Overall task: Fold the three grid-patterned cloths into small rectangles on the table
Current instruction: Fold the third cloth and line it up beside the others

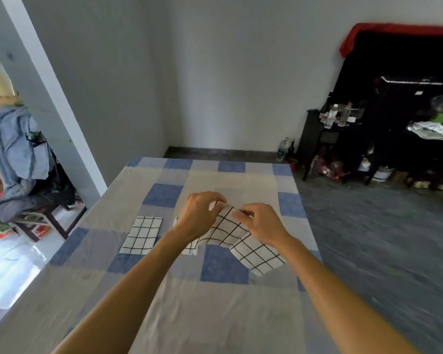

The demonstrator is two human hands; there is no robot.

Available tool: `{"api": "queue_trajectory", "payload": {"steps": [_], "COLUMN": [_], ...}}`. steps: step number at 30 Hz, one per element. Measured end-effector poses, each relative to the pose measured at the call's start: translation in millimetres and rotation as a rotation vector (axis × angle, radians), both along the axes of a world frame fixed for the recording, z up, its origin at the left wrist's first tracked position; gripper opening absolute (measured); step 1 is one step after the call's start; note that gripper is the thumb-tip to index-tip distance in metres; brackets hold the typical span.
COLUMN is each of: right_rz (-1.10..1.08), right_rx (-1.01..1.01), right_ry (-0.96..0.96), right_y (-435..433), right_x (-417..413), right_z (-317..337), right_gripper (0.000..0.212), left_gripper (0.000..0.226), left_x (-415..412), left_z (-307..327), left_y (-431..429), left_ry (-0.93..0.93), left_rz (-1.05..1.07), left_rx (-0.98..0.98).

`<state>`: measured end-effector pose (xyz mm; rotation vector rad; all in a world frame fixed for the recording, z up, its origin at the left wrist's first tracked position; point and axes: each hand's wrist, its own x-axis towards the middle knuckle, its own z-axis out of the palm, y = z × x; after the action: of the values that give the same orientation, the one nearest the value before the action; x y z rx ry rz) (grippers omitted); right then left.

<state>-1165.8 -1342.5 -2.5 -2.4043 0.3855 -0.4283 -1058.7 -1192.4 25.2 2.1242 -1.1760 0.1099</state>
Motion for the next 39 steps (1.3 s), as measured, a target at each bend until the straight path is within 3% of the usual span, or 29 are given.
{"api": "queue_trajectory", "payload": {"steps": [8,12,18,21,24,28,32,35,39], "right_rz": [0.051,0.055,0.043,0.006,-0.02,-0.049,-0.058,-0.137,-0.241], "right_rx": [-0.052,-0.038,0.081,0.179,0.21,0.259,0.263,0.357,0.441], "right_ry": [0.015,0.005,-0.035,-0.018,0.017,-0.146,-0.282,-0.334,-0.362], "right_y": [-40.9,-47.7,-53.3,-60.5,-58.3,-39.1,-24.5,-26.7,-33.1], "right_x": [-8.2,-10.2,-10.1,-10.3,-10.1,-3.6,7.9,11.0,8.0], "right_z": [-2.2,-0.9,8.8,9.5,8.1,10.4,26.5,32.3,37.6], "right_gripper": [0.054,0.049,0.042,0.037,0.017,0.031,0.024,0.038,0.038], "left_gripper": [0.012,0.013,0.03,0.008,0.012,0.011,0.013,0.016,0.015], "left_x": [7.0,3.0,6.4,9.0,8.5,5.8,6.7,15.5,33.9], "left_z": [11.6,4.4,-1.7,-3.0,-0.2,7.1,14.7,19.4,14.0], "left_y": [-7.1,-10.0,-19.3,-21.6,-26.0,-40.6,-47.8,-40.7,-19.6], "left_ry": [-0.01,-0.002,0.193,0.216,0.203,0.143,0.054,0.029,0.039], "left_rz": [0.088,0.117,0.214,0.197,0.155,0.018,-0.069,-0.018,0.112], "left_rx": [-0.093,-0.131,-0.064,-0.049,-0.036,0.006,-0.007,-0.059,-0.04]}}
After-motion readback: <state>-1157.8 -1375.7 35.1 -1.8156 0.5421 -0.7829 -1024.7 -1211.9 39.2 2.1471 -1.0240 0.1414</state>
